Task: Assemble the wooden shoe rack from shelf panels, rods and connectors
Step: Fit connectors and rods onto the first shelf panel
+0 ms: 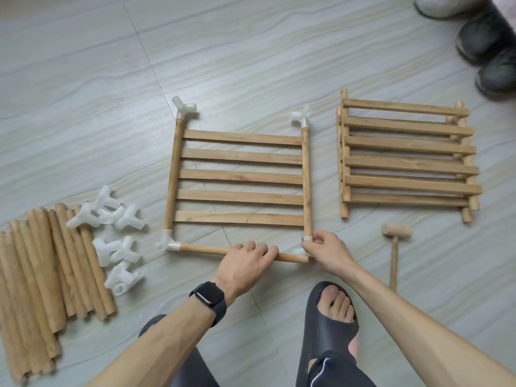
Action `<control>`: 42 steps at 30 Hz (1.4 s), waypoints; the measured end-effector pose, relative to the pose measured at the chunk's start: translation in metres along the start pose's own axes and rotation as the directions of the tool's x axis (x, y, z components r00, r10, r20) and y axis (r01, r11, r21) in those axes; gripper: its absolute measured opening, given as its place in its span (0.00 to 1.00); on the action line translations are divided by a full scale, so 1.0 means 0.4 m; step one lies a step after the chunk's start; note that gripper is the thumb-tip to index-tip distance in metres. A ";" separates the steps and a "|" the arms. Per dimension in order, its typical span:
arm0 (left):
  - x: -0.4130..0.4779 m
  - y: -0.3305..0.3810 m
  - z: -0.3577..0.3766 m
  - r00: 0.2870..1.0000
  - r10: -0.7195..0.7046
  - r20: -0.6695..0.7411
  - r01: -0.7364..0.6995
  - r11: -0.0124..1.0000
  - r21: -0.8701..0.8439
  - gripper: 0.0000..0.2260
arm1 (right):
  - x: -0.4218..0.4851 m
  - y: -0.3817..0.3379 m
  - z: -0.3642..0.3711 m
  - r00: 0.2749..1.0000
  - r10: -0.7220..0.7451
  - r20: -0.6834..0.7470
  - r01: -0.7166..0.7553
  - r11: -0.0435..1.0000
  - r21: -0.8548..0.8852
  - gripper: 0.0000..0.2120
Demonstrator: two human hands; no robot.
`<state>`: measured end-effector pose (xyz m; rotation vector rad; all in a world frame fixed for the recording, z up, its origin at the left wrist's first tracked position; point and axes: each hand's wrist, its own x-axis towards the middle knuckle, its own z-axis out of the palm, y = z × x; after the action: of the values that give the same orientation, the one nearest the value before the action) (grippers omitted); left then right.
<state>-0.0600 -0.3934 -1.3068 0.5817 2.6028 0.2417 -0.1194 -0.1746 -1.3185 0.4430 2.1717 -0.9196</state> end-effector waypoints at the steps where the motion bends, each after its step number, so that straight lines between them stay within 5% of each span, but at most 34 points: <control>1: 0.003 -0.002 -0.003 1.000 0.004 -0.022 -0.004 1.000 0.000 0.12 | -0.002 0.001 0.001 1.000 -0.008 0.021 0.008 1.000 0.003 0.09; 8: -0.006 -0.005 -0.014 1.000 0.028 0.013 -0.029 0.999 0.041 0.10 | -0.041 0.031 0.038 0.997 0.077 -0.009 -0.076 0.996 0.051 0.11; 12: -0.028 -0.016 -0.014 0.982 0.146 -0.122 -0.136 0.987 0.089 0.04 | -0.069 0.042 0.065 0.935 0.297 0.194 -0.354 0.816 0.457 0.11; 17: -0.013 -0.035 -0.028 0.978 0.115 -0.175 -0.116 0.993 0.001 0.14 | -0.069 0.057 0.018 0.899 0.177 0.400 -0.397 0.714 0.577 0.10; 20: 0.030 -0.058 -0.063 0.973 0.065 -0.222 -0.075 0.996 -0.038 0.11 | -0.072 0.046 0.018 0.948 0.137 0.288 -0.272 0.819 0.505 0.11; 25: 0.067 -0.095 -0.085 0.987 -0.016 -0.161 0.008 0.999 -0.049 0.12 | -0.055 0.001 -0.004 0.972 0.226 0.061 -0.190 0.610 0.769 0.08; 34: 0.071 -0.081 -0.054 0.990 -0.050 -0.132 0.045 0.998 -0.046 0.16 | -0.050 -0.025 -0.018 0.989 0.131 -0.073 -0.047 0.733 0.679 0.13; 39: 0.066 -0.060 -0.047 0.994 -0.042 -0.103 0.040 0.999 -0.017 0.17 | -0.035 -0.037 -0.007 0.975 0.110 -0.192 -0.011 0.892 0.452 0.18; 42: 0.071 -0.054 -0.034 0.997 -0.051 -0.059 0.051 0.999 0.000 0.16 | -0.022 -0.048 0.006 0.982 0.137 -0.128 -0.070 0.902 0.427 0.17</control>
<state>-0.0970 -0.4012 -1.3120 0.5159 2.6713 0.2436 -0.1228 -0.1897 -1.3042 0.8571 2.0547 -1.3376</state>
